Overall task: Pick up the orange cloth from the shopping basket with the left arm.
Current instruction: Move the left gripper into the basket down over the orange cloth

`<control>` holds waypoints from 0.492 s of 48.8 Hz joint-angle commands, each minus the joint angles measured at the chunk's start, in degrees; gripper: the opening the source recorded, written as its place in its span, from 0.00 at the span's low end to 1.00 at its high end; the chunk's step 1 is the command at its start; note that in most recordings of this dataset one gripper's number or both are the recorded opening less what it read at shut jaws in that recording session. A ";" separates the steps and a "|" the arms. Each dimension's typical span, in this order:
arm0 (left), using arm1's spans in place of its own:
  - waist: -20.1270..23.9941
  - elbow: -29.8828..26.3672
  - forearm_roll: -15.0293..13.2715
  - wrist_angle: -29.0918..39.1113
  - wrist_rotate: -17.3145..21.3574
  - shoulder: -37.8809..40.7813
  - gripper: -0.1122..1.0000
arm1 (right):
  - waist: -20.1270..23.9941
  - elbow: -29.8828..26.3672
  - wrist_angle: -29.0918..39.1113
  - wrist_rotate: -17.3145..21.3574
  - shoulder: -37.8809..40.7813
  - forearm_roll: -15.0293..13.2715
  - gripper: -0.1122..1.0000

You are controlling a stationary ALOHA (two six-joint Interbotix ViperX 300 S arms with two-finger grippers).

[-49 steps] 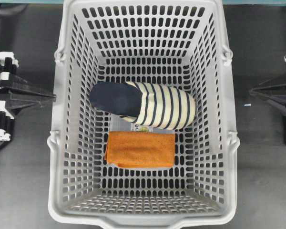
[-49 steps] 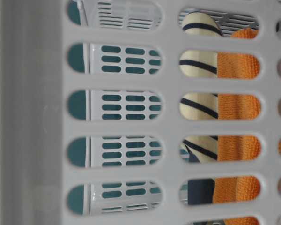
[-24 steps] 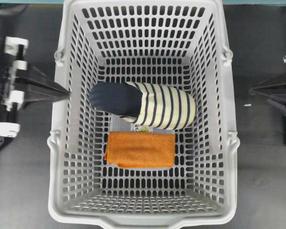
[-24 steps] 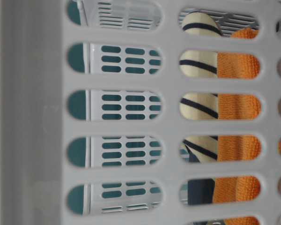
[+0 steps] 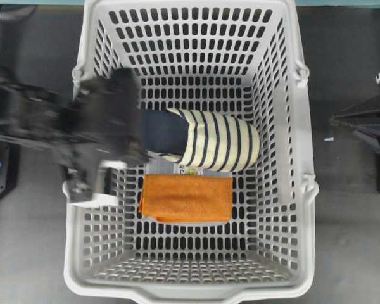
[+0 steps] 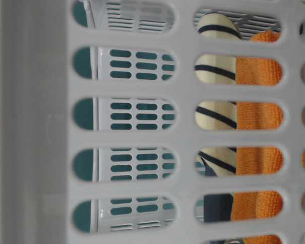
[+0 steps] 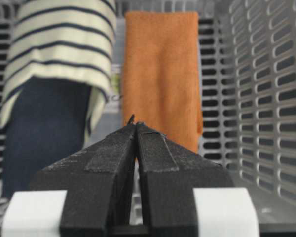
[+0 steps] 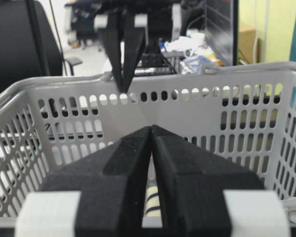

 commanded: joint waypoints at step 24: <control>-1.32 -13.89 0.26 9.49 0.79 16.35 0.51 | -0.18 -0.44 -0.18 0.09 0.18 0.35 0.10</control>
